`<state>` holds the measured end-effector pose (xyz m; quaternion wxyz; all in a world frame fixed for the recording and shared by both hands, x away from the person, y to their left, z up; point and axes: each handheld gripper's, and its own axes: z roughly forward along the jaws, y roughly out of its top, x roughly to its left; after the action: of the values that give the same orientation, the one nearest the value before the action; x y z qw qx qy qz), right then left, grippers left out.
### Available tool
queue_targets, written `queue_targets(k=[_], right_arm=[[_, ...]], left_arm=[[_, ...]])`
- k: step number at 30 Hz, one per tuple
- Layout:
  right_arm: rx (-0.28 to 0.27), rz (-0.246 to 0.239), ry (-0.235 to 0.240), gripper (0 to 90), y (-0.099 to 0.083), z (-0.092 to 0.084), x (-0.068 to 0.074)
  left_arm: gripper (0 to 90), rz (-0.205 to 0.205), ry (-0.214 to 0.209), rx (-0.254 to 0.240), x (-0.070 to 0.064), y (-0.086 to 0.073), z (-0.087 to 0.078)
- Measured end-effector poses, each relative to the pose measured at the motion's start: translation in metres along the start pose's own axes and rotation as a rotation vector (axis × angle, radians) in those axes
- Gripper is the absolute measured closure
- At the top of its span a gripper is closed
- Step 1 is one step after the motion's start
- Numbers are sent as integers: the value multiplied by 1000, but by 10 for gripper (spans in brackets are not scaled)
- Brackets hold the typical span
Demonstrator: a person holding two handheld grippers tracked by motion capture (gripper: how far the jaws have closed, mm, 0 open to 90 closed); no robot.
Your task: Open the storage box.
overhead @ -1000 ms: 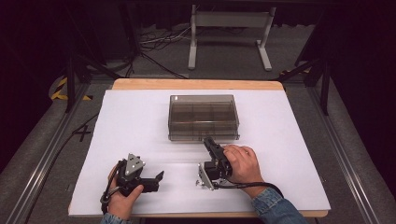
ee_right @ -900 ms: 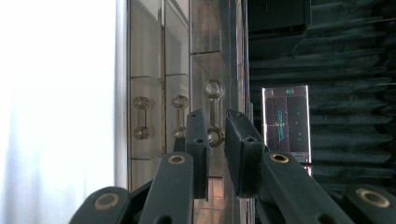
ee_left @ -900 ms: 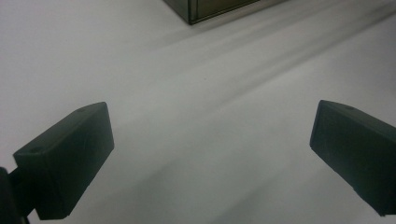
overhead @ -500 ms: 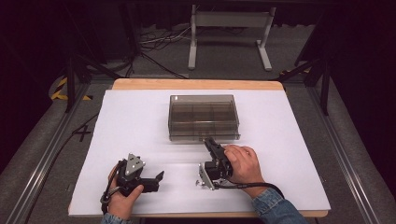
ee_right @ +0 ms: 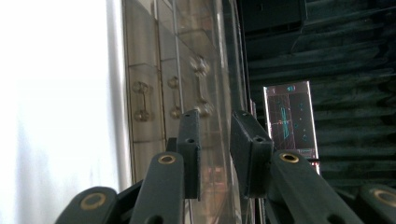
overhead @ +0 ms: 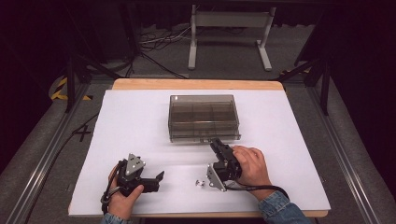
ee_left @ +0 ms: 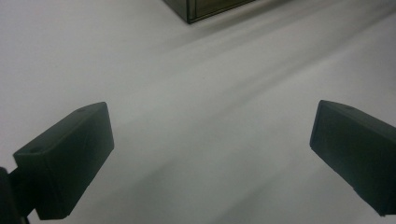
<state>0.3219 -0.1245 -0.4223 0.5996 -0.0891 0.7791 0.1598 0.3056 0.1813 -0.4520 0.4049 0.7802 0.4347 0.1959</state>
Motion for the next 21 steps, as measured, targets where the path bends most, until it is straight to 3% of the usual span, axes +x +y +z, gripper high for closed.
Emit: queue_targets(k=[3,6,21], right_arm=[[-9,30,15,725,-6,-5,-3],[-44,91,69,725,-12,-10,-7],[-127,377,233,710,-40,-19,-25]], left_arm=[[3,-2,0,1,0,0,0],[4,-1,2,2,0,0,0],[3,-3,1,2,0,0,0]])
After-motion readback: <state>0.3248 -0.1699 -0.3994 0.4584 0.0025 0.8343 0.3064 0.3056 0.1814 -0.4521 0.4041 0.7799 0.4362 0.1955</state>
